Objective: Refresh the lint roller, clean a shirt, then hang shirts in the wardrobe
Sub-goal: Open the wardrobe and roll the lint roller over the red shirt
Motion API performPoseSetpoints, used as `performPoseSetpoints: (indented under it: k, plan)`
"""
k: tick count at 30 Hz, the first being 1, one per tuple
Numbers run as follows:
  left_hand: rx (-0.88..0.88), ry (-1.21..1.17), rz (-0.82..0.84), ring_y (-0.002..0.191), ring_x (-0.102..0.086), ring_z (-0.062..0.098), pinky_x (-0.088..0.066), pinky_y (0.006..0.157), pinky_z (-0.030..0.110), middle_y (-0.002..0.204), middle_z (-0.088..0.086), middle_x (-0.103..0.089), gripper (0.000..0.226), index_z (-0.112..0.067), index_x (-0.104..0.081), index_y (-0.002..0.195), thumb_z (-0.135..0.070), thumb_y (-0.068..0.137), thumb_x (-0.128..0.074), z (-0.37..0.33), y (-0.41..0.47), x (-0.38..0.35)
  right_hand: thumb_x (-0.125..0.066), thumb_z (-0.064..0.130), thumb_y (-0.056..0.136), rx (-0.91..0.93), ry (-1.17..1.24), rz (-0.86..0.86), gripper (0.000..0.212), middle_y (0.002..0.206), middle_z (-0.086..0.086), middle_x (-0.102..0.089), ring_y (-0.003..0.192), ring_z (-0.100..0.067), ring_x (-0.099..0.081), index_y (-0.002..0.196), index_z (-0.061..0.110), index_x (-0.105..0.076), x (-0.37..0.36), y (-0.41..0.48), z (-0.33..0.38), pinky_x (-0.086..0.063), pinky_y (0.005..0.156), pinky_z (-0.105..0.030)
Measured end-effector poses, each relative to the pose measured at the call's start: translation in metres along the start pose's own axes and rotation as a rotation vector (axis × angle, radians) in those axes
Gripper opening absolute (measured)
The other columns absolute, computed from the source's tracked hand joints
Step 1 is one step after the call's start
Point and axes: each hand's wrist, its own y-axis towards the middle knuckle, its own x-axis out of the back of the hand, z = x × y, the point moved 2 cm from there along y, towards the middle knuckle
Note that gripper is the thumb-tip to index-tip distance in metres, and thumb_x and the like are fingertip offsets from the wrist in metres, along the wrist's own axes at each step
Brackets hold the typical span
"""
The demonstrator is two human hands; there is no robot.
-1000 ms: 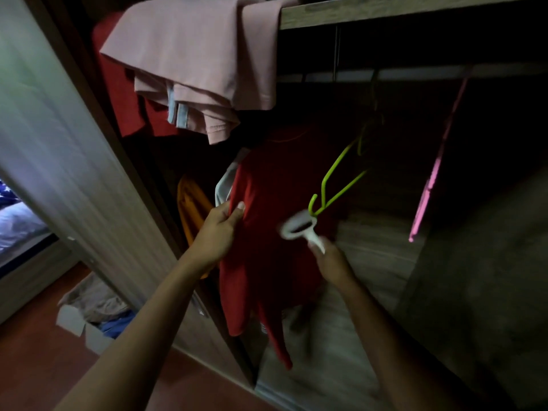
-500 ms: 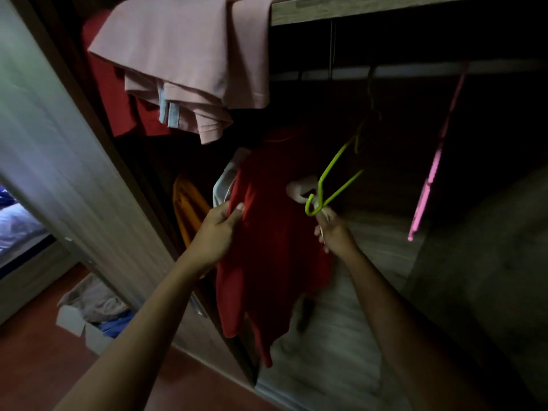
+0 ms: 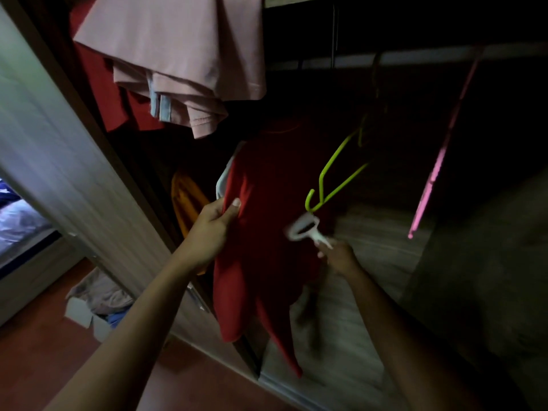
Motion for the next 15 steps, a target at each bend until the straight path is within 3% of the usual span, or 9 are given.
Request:
performPoseSetpoints:
  k: [2, 5, 8, 12, 15]
  plan:
    - [-0.001, 0.001, 0.0, 0.095, -0.074, 0.021, -0.061, 0.077, 0.024, 0.104, 0.011, -0.076, 0.037, 0.0, -0.064, 0.116, -0.026, 0.108, -0.039, 0.001, 0.0, -0.001, -0.059, 0.023, 0.098, 0.079, 0.084, -0.066, 0.027, 0.071, -0.013, -0.062, 0.03, 0.0, -0.04, 0.113, 0.002, -0.068, 0.008, 0.013, 0.037, -0.028, 0.03, -0.014]
    - [-0.001, 0.005, 0.012, 0.097, -0.075, 0.02, -0.059, 0.078, 0.022, 0.106, 0.01, -0.076, 0.036, -0.002, -0.065, 0.116, -0.026, 0.108, -0.038, 0.0, -0.001, -0.003, -0.055, 0.034, 0.1, 0.186, 0.19, -0.153, 0.018, 0.061, 0.003, -0.062, 0.035, -0.002, -0.04, 0.094, 0.021, -0.065, 0.025, 0.032, 0.089, -0.032, 0.033, -0.015]
    - [0.008, 0.008, 0.007, 0.099, -0.074, 0.024, -0.06, 0.08, 0.024, 0.107, 0.014, -0.075, 0.036, -0.003, -0.065, 0.114, -0.025, 0.108, -0.038, -0.002, -0.001, -0.003, -0.054, 0.037, 0.1, 0.24, 0.256, -0.21, 0.025, 0.075, -0.004, -0.066, 0.045, -0.008, -0.047, 0.109, 0.015, -0.063, 0.038, 0.049, 0.113, -0.035, 0.035, -0.018]
    - [0.008, 0.013, 0.005, 0.092, -0.076, 0.017, -0.059, 0.075, 0.022, 0.1, 0.006, -0.078, 0.035, -0.004, -0.066, 0.111, -0.025, 0.109, -0.037, -0.004, -0.004, 0.0, -0.048, 0.038, 0.102, 0.206, 0.226, -0.157, 0.026, 0.07, -0.003, -0.06, 0.047, -0.01, -0.047, 0.114, 0.018, -0.059, 0.03, 0.06, 0.1, -0.034, 0.035, -0.017]
    - [-0.005, 0.017, 0.0, 0.088, -0.075, 0.016, -0.059, 0.074, 0.022, 0.095, 0.004, -0.077, 0.033, -0.006, -0.066, 0.106, -0.023, 0.108, -0.038, -0.006, -0.005, 0.0, -0.046, 0.039, 0.103, 0.108, 0.11, -0.067, 0.022, 0.069, -0.004, -0.059, 0.031, -0.002, -0.041, 0.115, 0.023, -0.056, 0.011, 0.06, 0.052, -0.029, 0.031, -0.013]
